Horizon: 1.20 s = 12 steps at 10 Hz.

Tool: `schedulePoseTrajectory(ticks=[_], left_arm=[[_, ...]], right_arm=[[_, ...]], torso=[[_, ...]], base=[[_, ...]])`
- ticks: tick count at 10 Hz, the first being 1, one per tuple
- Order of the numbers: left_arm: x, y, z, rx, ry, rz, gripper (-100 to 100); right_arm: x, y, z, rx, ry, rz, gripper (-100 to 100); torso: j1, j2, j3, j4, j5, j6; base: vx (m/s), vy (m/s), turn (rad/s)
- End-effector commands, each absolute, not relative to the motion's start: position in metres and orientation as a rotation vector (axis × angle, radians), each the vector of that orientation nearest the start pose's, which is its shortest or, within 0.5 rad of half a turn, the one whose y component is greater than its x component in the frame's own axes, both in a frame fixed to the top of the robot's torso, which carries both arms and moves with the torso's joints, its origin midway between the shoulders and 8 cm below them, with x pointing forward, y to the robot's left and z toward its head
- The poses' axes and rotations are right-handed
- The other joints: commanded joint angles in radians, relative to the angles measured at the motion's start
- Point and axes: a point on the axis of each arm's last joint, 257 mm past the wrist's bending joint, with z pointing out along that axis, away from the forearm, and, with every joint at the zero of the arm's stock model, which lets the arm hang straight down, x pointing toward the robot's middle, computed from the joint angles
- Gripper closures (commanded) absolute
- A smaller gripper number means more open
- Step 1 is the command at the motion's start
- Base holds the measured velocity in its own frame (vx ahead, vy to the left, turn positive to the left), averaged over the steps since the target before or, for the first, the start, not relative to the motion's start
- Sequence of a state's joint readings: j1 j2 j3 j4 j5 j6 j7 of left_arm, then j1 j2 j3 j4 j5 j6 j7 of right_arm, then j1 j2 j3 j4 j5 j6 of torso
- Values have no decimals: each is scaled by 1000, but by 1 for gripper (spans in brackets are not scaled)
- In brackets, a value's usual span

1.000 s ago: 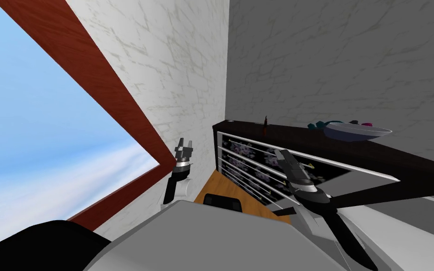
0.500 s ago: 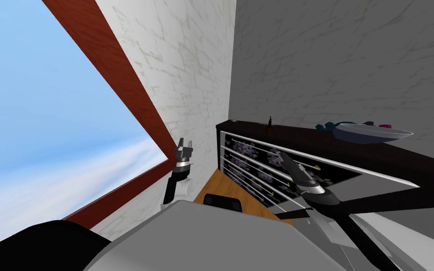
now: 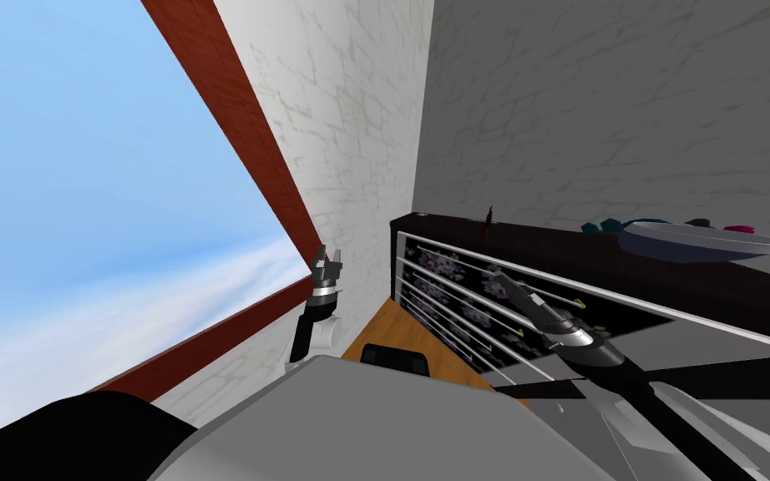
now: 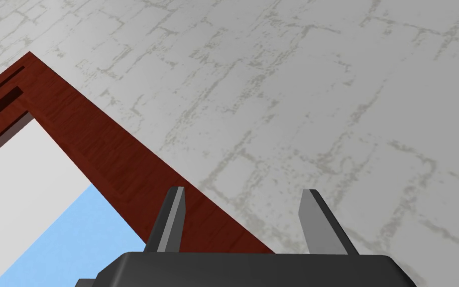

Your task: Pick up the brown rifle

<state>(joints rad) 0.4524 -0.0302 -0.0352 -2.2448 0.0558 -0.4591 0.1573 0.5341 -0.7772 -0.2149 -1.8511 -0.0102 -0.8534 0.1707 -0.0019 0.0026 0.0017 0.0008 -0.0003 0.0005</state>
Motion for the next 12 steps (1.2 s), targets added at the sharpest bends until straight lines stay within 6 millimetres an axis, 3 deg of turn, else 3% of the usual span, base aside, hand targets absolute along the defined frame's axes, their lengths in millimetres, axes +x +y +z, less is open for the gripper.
schedulePoseTrajectory(ticks=[1, 2, 4, 5, 7, 8, 10, 11, 12], left_arm=[[362, 273, 17, -804, 526, -1528, 0], [362, 273, 17, -804, 526, -1528, 0], [362, 273, 17, -804, 526, -1528, 0], [362, 273, 17, -804, 526, -1528, 0], [362, 273, 17, -804, 526, -1528, 0], [362, 273, 17, -804, 526, -1528, 0], [362, 273, 17, -804, 526, -1528, 0], [362, 273, 17, -804, 526, -1528, 0], [362, 273, 17, -804, 526, -1528, 0]], right_arm=[[349, -350, -50, -58, 1223, 871, -100], [348, -363, -59, -100, 1263, 818, -100], [350, -361, -57, -146, 1290, 813, -100], [348, -374, -65, -192, 1327, 762, -100], [351, -372, -62, -241, 1356, 755, -100], [348, -385, -69, -286, 1389, 707, -100], [352, -384, -66, -340, 1419, 697, -100], [349, -397, -72, -385, 1447, 652, -100], [351, -398, -71, -411, 1465, 643, -100]], torso=[[0, 0, 0, 0, 0, 0], [0, -1, 0, 0, 0, 0], [0, 0, 0, 0, 0, 0], [0, -1, 0, 0, 0, 0], [0, 0, 0, 0, 0, 0], [0, -1, 0, 0, 0, 0], [-1, 0, 0, 0, 0, 0], [-1, -1, 0, 0, 0, 0], [-1, 0, 0, 0, 0, -1]], base=[[-21, -5, -33], [-47, -2, 222], [-38, -6, 46], [-44, 6, 224], [-37, -6, 63], [-56, -6, 227], [-37, -12, 60], [-51, -14, 211], [-51, -21, 139]])
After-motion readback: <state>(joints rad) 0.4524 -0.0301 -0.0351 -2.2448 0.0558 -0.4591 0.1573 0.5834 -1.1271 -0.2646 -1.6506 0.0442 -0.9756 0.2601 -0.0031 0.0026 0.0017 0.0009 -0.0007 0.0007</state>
